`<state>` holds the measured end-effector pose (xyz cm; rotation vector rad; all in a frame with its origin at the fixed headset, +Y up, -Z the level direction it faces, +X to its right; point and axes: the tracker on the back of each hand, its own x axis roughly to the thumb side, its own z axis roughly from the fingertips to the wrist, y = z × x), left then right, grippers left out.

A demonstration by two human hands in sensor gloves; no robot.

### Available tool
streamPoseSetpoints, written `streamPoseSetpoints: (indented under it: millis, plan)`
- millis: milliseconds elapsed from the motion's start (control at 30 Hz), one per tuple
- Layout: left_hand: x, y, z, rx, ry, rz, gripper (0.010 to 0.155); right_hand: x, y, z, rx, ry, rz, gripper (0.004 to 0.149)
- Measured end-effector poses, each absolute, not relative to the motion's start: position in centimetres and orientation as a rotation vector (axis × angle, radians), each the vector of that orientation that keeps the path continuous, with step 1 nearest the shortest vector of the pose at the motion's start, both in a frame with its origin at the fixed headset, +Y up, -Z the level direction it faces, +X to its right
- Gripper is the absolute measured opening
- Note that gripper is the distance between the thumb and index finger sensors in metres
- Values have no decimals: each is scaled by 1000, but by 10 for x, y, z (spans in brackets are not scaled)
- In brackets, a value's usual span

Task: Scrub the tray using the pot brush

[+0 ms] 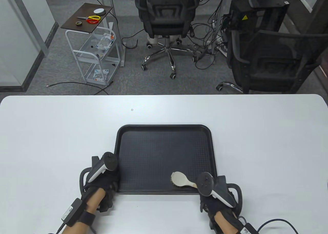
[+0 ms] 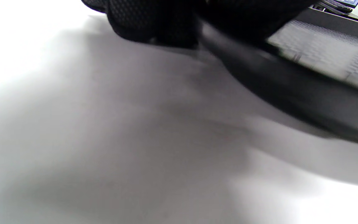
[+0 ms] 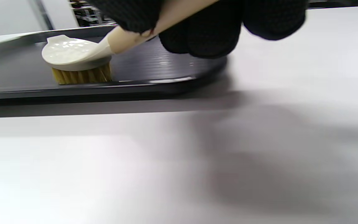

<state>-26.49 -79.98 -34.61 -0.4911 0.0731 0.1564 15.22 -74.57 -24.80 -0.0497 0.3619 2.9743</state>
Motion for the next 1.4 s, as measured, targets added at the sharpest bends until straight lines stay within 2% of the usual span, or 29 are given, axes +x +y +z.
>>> streamPoseSetpoints:
  millis: [200,333,533,767,900,1100,1267,1400]
  plan:
    - [-263,-800,-346,-488,77,139,77,202,-738,-242,-238,367,3017,51]
    - [-262,-800,-346,-486,77,137,76,203,-730,-245,-248,356,3016,51]
    - [-262,-800,-346,-485,78,135,76,158,-701,-257,-75,211,2999,52]
    - [-261,-800,-345,-481,79,127,76,68,-682,-300,126,40,2926,53]
    - [-262,-800,-345,-483,77,133,76,19,-685,-328,181,18,2904,53]
    - [-262,-800,-346,-488,74,137,76,-36,-706,-369,173,147,2891,54]
    - [-262,-800,-345,-484,76,132,76,-59,-733,-395,76,249,2889,55]
    - [-262,-800,-345,-487,74,137,76,-59,-751,-408,2,285,2886,55]
